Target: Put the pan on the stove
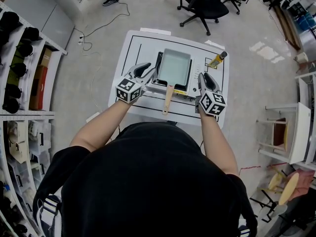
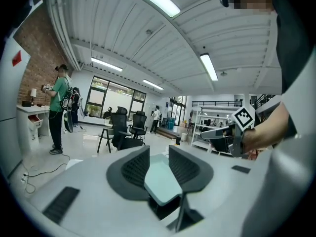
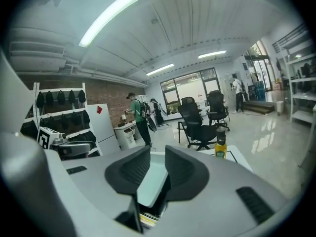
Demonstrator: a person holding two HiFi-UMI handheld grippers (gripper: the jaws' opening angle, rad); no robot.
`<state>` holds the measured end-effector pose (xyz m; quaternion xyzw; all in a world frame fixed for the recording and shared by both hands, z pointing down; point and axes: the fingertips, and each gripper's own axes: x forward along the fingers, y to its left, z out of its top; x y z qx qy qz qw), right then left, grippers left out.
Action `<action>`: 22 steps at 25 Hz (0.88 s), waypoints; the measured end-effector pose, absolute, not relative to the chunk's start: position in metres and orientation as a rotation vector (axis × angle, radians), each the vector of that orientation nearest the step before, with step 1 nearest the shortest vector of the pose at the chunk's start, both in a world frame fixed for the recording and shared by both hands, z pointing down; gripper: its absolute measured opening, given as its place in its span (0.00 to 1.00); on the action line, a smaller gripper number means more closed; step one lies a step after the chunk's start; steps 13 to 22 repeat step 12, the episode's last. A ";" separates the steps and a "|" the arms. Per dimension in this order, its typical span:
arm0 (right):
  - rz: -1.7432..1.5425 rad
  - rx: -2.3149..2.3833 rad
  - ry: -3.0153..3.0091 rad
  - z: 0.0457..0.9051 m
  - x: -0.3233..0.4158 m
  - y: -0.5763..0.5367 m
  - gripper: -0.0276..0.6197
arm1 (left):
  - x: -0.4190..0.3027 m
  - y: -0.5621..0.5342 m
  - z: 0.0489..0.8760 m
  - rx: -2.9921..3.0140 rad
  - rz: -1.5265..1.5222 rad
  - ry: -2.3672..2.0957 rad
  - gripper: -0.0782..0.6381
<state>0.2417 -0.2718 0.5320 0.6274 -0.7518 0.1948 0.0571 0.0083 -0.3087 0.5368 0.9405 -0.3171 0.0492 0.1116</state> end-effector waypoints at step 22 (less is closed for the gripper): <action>0.572 1.914 -2.279 0.528 0.239 -0.267 0.17 | 0.009 -0.305 0.530 2.782 0.146 -0.942 0.25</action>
